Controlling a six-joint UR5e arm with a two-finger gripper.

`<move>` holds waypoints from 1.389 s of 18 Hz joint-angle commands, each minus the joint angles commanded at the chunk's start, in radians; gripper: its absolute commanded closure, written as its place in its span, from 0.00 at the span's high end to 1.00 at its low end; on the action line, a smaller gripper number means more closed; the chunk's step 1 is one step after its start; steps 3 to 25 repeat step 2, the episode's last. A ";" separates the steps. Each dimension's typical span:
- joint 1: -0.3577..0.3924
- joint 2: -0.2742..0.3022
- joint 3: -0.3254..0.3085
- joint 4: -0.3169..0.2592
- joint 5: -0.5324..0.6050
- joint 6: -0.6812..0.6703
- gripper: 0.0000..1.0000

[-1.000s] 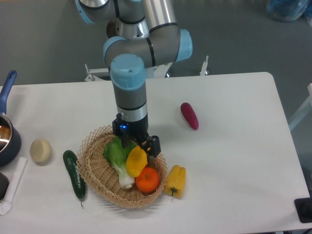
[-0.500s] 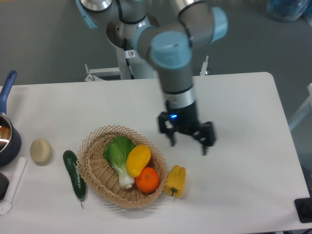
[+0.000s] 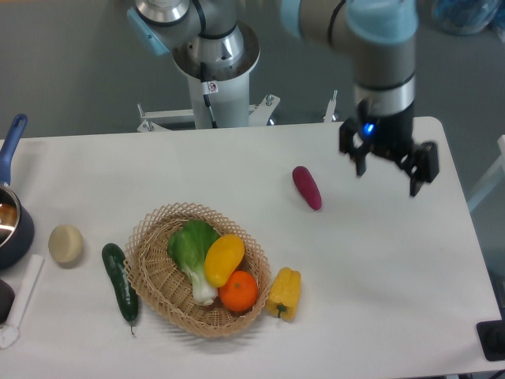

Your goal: Place the mango in the basket

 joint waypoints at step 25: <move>0.041 0.018 -0.015 0.000 -0.067 0.002 1.00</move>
